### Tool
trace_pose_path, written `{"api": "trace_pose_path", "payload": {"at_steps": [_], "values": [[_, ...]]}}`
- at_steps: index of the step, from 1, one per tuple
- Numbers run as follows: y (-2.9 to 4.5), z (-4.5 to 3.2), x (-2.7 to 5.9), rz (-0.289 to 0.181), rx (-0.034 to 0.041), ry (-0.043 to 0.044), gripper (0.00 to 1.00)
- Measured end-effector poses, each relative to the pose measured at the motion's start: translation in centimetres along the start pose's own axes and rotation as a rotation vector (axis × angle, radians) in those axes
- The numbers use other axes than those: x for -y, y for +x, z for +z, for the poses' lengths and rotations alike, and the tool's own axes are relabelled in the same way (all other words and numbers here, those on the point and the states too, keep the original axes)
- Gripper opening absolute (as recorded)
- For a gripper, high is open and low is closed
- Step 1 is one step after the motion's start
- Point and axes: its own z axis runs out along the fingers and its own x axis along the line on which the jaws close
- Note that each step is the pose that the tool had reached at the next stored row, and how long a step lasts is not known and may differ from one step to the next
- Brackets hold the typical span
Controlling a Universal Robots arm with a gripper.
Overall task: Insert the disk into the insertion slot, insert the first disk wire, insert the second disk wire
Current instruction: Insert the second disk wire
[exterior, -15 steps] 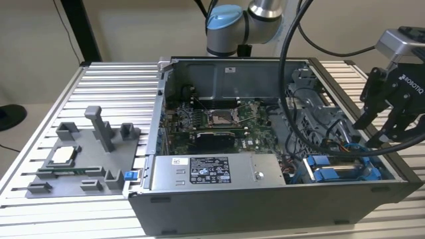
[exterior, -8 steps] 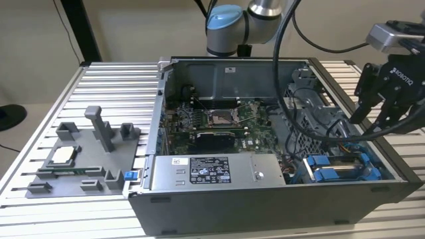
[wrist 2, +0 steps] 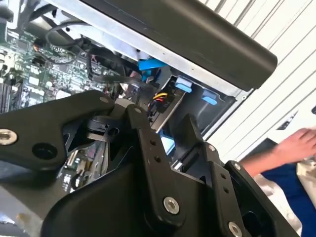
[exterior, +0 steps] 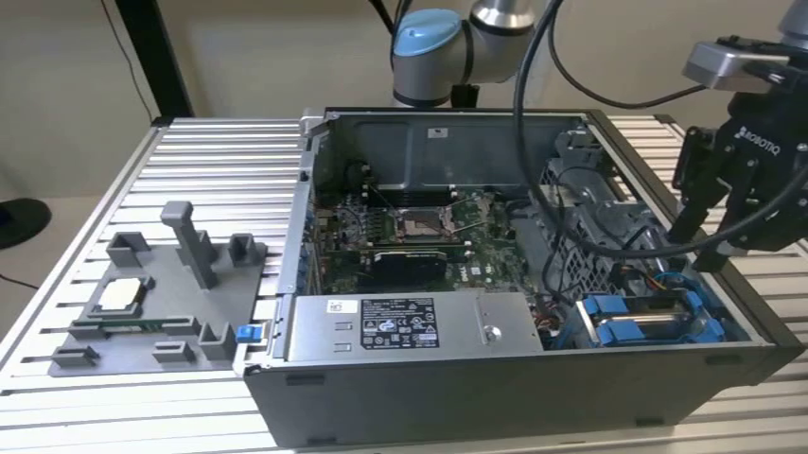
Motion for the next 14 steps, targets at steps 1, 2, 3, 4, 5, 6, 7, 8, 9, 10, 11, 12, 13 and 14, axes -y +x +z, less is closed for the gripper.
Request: {"api": "trace_pose_path", "payload": {"at_steps": [1, 2, 3, 4, 5, 6, 7, 8, 9, 10, 11, 12, 13, 14], "values": [[-0.32, 0.02, -0.02, 0.001, -0.0093, 0.0005, 1.0], [-0.56, 0.07, -0.03, 0.002, -0.0165, 0.0009, 1.0], [-0.76, 0.14, -0.03, 0.003, -0.0231, 0.0014, 1.0], [-0.91, 0.23, -0.03, 0.004, -0.0281, 0.0016, 1.0], [-1.03, 0.33, -0.03, 0.004, -0.0334, 0.0019, 1.0], [-1.12, 0.45, -0.02, 0.005, -0.0383, 0.0022, 1.0], [-1.17, 0.57, 0.0, 0.005, -0.0418, 0.0024, 1.0], [-1.2, 0.67, 0.01, 0.005, -0.0443, 0.0026, 1.0], [-1.23, 0.76, 0.02, 0.006, -0.0464, 0.0027, 1.0], [-1.26, 0.83, 0.03, 0.006, -0.048, 0.0029, 1.0], [-1.28, 0.88, 0.03, 0.006, -0.0489, 0.0029, 1.0], [-1.3, 0.92, 0.04, 0.006, -0.0493, 0.0029, 1.0], [-1.32, 0.97, 0.04, 0.006, -0.0496, 0.0029, 1.0], [-1.34, 1.02, 0.05, 0.006, -0.0499, 0.003, 1.0]]}}
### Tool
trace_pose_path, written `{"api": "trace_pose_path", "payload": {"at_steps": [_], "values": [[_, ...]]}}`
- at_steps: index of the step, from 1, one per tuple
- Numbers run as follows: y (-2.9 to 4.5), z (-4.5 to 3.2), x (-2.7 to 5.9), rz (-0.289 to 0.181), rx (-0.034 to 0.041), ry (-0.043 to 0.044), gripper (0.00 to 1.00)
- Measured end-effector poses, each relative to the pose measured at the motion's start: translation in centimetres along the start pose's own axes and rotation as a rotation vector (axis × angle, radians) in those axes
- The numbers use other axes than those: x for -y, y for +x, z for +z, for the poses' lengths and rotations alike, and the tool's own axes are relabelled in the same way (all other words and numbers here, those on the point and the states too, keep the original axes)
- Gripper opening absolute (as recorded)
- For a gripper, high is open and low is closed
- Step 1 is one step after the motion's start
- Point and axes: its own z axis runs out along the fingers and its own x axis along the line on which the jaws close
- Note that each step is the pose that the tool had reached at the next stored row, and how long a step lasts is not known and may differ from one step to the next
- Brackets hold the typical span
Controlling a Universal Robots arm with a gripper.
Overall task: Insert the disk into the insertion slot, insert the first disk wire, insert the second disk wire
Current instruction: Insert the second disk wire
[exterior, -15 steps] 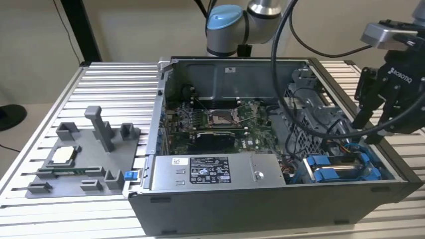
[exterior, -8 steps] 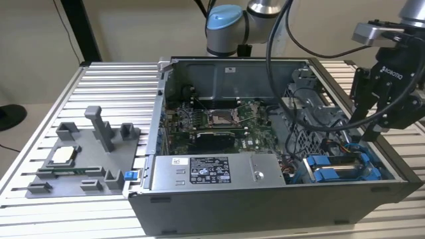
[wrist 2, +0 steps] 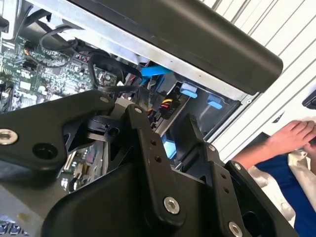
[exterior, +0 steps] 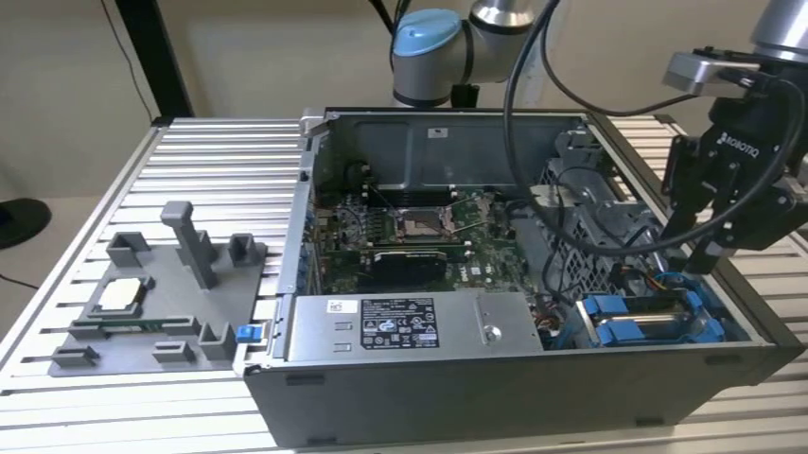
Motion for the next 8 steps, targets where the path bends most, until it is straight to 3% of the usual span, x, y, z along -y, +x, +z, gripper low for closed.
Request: {"api": "trace_pose_path", "payload": {"at_steps": [4, 8], "values": [[-0.13, 0.19, 0.03, 0.0, -0.0042, 0.0003, 1.0], [-0.31, 0.36, 0.05, 0.001, -0.0211, 0.0016, 1.0]]}}
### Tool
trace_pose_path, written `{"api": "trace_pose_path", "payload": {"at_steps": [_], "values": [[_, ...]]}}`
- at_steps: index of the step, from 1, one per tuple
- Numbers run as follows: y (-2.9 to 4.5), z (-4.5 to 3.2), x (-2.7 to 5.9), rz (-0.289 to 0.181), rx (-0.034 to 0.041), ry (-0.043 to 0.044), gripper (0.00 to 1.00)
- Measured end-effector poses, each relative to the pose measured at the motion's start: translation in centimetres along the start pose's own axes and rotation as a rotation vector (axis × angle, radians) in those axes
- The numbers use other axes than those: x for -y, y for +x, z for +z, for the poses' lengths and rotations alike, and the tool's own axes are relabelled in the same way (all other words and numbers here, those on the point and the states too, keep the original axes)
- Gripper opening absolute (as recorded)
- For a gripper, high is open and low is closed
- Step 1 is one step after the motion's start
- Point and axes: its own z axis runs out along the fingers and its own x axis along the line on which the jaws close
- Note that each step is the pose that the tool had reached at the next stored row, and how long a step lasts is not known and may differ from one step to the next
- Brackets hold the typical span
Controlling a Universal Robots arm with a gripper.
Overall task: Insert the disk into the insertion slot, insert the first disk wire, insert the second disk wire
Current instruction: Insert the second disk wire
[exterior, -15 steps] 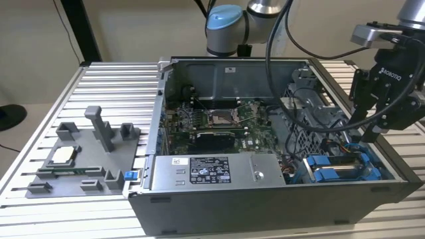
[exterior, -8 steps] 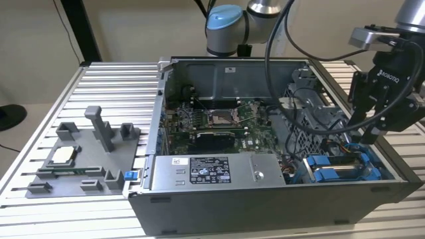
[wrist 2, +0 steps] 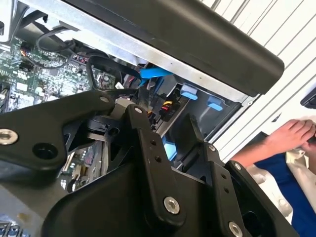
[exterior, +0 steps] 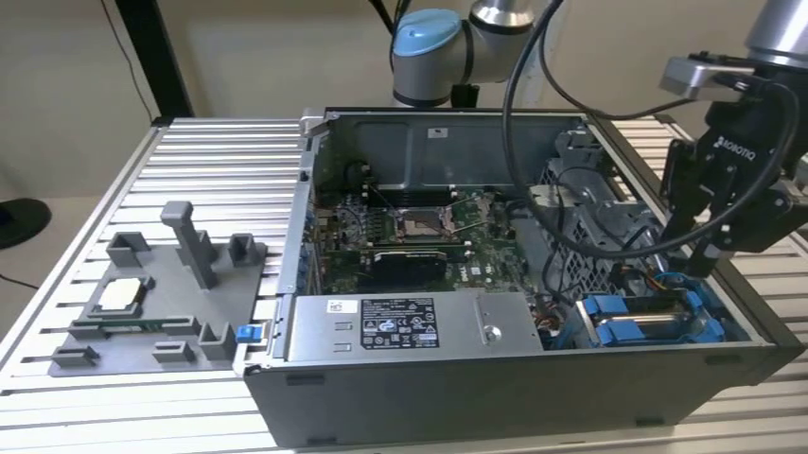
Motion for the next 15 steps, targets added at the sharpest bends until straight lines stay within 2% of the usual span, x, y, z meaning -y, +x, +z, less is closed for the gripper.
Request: {"api": "trace_pose_path", "payload": {"at_steps": [3, 15], "values": [[-0.12, 0.16, 0.02, 0.001, -0.014, 0.0009, 1.0], [-0.21, 0.14, 0.03, 0.001, -0.0146, 0.0009, 1.0]]}}
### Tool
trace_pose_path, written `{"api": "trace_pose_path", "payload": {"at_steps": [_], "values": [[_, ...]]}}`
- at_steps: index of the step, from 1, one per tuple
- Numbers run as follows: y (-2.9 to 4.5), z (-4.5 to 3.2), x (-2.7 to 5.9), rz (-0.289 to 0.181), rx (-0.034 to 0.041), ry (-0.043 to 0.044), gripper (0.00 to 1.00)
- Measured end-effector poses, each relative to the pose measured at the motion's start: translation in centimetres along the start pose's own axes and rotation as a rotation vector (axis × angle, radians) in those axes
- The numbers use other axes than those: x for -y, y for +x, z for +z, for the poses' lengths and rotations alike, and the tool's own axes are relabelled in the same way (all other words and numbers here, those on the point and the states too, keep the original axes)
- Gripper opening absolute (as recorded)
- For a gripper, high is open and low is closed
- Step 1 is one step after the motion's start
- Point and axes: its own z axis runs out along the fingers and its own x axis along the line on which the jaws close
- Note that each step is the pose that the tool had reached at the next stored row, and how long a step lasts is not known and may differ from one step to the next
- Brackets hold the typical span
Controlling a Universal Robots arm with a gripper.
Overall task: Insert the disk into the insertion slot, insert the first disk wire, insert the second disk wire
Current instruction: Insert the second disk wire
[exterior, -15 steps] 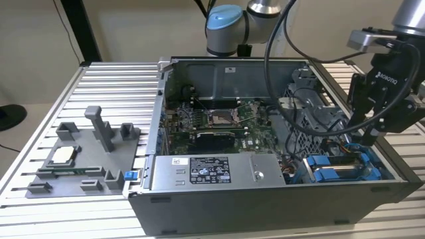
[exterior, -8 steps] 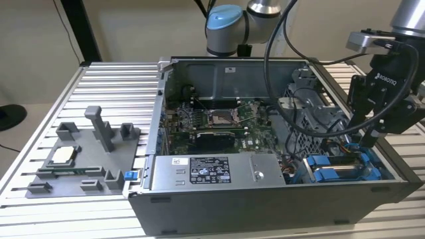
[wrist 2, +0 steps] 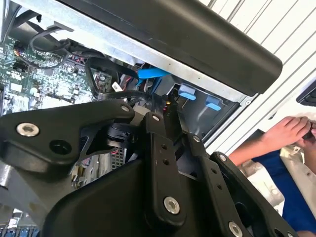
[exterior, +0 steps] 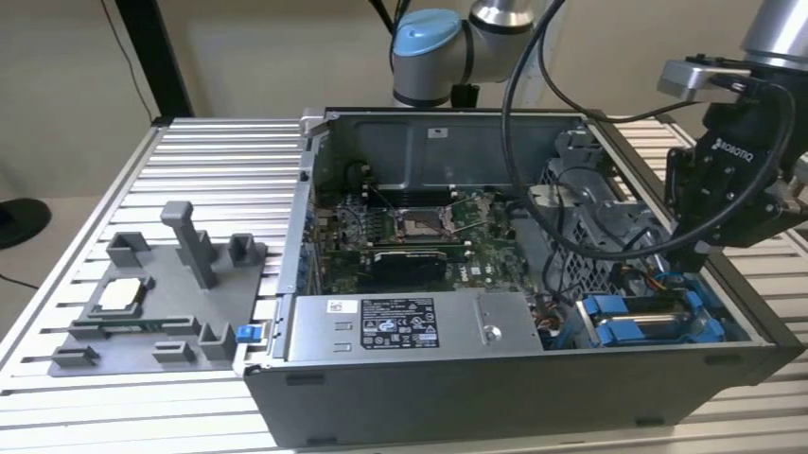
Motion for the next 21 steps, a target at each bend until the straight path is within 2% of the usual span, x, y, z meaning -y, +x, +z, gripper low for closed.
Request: {"api": "trace_pose_path", "payload": {"at_steps": [21], "values": [[-0.29, -0.14, -0.01, 0.0, -0.0002, -0.0004, 1.0]]}}
